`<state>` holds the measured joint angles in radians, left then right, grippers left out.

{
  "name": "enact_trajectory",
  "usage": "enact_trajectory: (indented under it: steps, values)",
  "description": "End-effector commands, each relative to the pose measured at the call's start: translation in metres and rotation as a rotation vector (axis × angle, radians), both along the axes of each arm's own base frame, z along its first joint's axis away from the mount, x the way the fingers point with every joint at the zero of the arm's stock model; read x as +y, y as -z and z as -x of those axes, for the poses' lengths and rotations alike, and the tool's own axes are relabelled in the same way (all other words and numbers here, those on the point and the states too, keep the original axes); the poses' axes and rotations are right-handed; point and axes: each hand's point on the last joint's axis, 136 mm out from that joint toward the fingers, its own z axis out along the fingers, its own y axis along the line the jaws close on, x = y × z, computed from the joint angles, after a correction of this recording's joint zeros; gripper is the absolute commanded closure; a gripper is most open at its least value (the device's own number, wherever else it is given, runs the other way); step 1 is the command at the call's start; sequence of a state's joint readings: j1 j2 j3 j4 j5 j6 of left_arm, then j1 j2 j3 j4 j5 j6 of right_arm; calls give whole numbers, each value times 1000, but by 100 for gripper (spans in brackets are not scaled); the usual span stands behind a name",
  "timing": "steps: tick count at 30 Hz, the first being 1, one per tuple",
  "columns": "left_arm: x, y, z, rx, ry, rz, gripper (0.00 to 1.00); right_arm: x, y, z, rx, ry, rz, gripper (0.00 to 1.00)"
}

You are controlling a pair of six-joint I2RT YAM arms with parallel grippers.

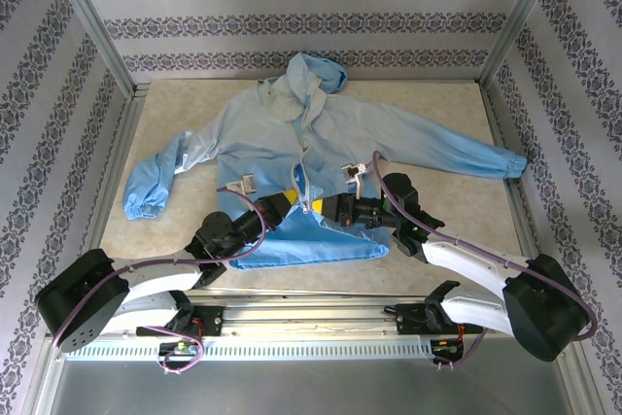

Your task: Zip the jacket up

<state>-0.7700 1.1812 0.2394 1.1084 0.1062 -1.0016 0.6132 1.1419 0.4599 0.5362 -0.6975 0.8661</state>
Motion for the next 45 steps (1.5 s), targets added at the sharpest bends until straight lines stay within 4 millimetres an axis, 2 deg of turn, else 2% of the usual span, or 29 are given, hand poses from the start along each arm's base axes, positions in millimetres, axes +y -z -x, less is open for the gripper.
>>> enact_trajectory:
  steps: [1,15,30,45]
  values:
    - [0,-16,3,-42,23,57,100,6,-9,4,-42,-27,-32,100]
    - [-5,-12,2,-33,45,72,100,6,-9,3,-43,-25,-35,100]
    - [12,-11,1,-23,-29,55,100,7,-6,4,-39,-27,-29,100]
    - [11,-5,-2,6,-38,36,100,11,-8,7,-47,-39,-31,100]
